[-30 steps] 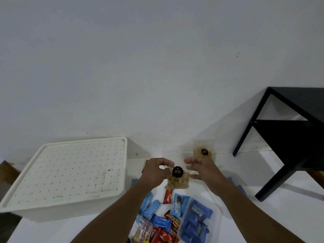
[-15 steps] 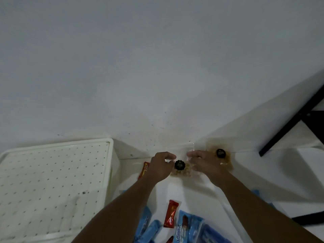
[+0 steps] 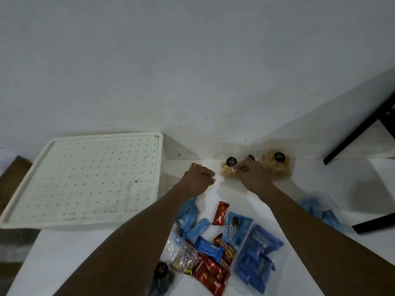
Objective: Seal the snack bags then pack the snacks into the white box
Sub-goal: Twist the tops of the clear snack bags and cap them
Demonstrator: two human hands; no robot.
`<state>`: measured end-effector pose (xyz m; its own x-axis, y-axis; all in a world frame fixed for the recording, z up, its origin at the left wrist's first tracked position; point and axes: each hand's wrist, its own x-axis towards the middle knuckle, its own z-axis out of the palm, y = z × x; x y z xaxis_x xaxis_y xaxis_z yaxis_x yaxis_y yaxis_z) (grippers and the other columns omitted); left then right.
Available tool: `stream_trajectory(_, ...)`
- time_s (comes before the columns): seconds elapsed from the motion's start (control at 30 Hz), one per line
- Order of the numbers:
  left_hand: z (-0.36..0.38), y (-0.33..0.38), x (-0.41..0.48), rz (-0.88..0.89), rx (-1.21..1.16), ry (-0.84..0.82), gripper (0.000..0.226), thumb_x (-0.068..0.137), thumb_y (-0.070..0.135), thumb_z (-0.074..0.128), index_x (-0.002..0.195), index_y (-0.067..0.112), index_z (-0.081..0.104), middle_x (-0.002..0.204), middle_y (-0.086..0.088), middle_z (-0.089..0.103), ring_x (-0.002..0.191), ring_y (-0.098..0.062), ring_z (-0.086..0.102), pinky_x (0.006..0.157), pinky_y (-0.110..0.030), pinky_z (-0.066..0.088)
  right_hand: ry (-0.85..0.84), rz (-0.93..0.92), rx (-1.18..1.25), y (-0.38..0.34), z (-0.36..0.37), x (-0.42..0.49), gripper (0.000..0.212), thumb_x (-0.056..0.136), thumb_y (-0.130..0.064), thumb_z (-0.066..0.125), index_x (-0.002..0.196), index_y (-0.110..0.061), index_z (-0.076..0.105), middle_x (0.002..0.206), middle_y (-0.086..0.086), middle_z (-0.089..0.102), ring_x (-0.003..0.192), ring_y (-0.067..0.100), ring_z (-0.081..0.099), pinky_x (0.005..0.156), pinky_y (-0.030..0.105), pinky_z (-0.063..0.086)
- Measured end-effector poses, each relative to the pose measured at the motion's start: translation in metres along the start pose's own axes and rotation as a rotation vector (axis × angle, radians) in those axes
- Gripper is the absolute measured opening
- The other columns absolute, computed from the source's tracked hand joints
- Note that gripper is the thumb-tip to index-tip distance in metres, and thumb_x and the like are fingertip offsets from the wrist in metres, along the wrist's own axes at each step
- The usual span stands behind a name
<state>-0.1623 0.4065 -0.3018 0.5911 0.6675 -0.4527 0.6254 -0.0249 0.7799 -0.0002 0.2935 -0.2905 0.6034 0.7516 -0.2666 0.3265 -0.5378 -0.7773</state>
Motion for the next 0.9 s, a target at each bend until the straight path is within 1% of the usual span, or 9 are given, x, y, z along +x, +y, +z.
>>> stream_trajectory(0.1, -0.004, -0.028, -0.051, -0.012, 0.064, -0.018, 0.026, 0.088, 0.019, 0.070, 0.113, 0.012, 0.072, 0.110, -0.005, 0.068, 0.100, -0.018, 0.064, 0.087, -0.024, 0.050, -0.130, 0.045, 0.039, -0.004, 0.031, -0.045, 0.016, 0.086, -0.016, 0.060, 0.077, -0.027, 0.069, 0.089, 0.000, 0.070, 0.087, 0.020, 0.066, 0.076, 0.031, 0.050)
stream_trajectory(0.23, -0.001, -0.088, -0.112, -0.012, 0.283, -0.028, 0.024, 0.090, 0.018, 0.064, 0.113, 0.014, 0.071, 0.117, -0.004, 0.068, 0.108, -0.020, 0.064, 0.090, -0.024, 0.047, -0.281, 0.062, -0.076, 0.008, 0.089, -0.104, 0.013, 0.086, -0.014, 0.062, 0.086, -0.011, 0.074, 0.087, 0.004, 0.071, 0.080, 0.017, 0.065, 0.071, 0.025, 0.049)
stream_trajectory(0.33, 0.002, -0.135, -0.146, -0.086, 0.342, 0.061, 0.031, 0.087, 0.023, 0.067, 0.118, 0.017, 0.069, 0.127, -0.003, 0.064, 0.118, -0.020, 0.059, 0.094, -0.021, 0.041, -0.376, 0.087, -0.212, 0.024, 0.132, -0.139, 0.017, 0.085, -0.016, 0.058, 0.086, -0.005, 0.071, 0.090, 0.010, 0.070, 0.079, 0.021, 0.063, 0.070, 0.028, 0.049)
stream_trajectory(0.5, 0.000, -0.187, -0.176, -0.222, 0.323, 0.134, 0.047, 0.089, 0.028, 0.066, 0.134, 0.019, 0.053, 0.142, -0.003, 0.052, 0.130, -0.022, 0.049, 0.104, -0.023, 0.034, -0.334, 0.118, -0.219, 0.036, 0.177, -0.169, 0.020, 0.086, -0.014, 0.060, 0.103, -0.009, 0.069, 0.101, 0.009, 0.068, 0.086, 0.019, 0.064, 0.064, 0.023, 0.048)
stream_trajectory(0.63, -0.007, -0.196, -0.189, -0.279, 0.122, 0.169, 0.059, 0.084, 0.033, 0.074, 0.135, 0.020, 0.047, 0.118, -0.004, 0.065, 0.106, -0.022, 0.062, 0.093, -0.029, 0.050, -0.306, 0.101, -0.144, 0.031, 0.189, -0.179, 0.018, 0.087, -0.007, 0.057, 0.095, -0.006, 0.073, 0.098, 0.010, 0.072, 0.093, 0.022, 0.066, 0.082, 0.030, 0.055)
stream_trajectory(0.7, -0.015, -0.191, -0.194, -0.293, 0.026, 0.159, 0.060, 0.079, 0.039, 0.079, 0.128, 0.021, 0.050, 0.094, 0.003, 0.067, 0.084, -0.014, 0.065, 0.073, -0.023, 0.051, -0.344, 0.075, -0.078, 0.024, 0.183, -0.183, 0.015, 0.089, -0.011, 0.058, 0.092, -0.008, 0.072, 0.097, 0.009, 0.072, 0.093, 0.022, 0.066, 0.083, 0.031, 0.053)
stream_trajectory(0.77, -0.026, -0.181, -0.199, -0.241, -0.033, 0.160, 0.045, 0.073, 0.042, 0.083, 0.107, 0.020, 0.064, 0.085, 0.003, 0.070, 0.073, -0.013, 0.065, 0.064, -0.022, 0.049, -0.395, 0.045, -0.018, 0.010, 0.166, -0.185, 0.010, 0.089, -0.016, 0.061, 0.088, -0.013, 0.071, 0.094, 0.009, 0.072, 0.093, 0.024, 0.068, 0.082, 0.036, 0.055)
stream_trajectory(0.83, -0.038, -0.167, -0.202, -0.131, -0.092, 0.154, 0.030, 0.072, 0.042, 0.085, 0.084, 0.018, 0.071, 0.083, -0.001, 0.073, 0.076, -0.017, 0.066, 0.072, -0.032, 0.054, -0.460, 0.022, 0.022, -0.008, 0.142, -0.184, 0.009, 0.090, -0.013, 0.062, 0.091, -0.009, 0.070, 0.092, 0.014, 0.070, 0.086, 0.026, 0.068, 0.071, 0.035, 0.057)
stream_trajectory(0.9, -0.052, -0.144, -0.206, -0.012, -0.124, 0.143, 0.034, 0.076, 0.037, 0.082, 0.076, 0.005, 0.069, 0.079, -0.007, 0.071, 0.074, -0.016, 0.063, 0.077, -0.037, 0.054, -0.489, -0.001, 0.028, -0.027, 0.113, -0.182, 0.007, 0.091, -0.007, 0.062, 0.092, -0.005, 0.069, 0.087, 0.018, 0.069, 0.075, 0.023, 0.064, 0.059, 0.028, 0.053)
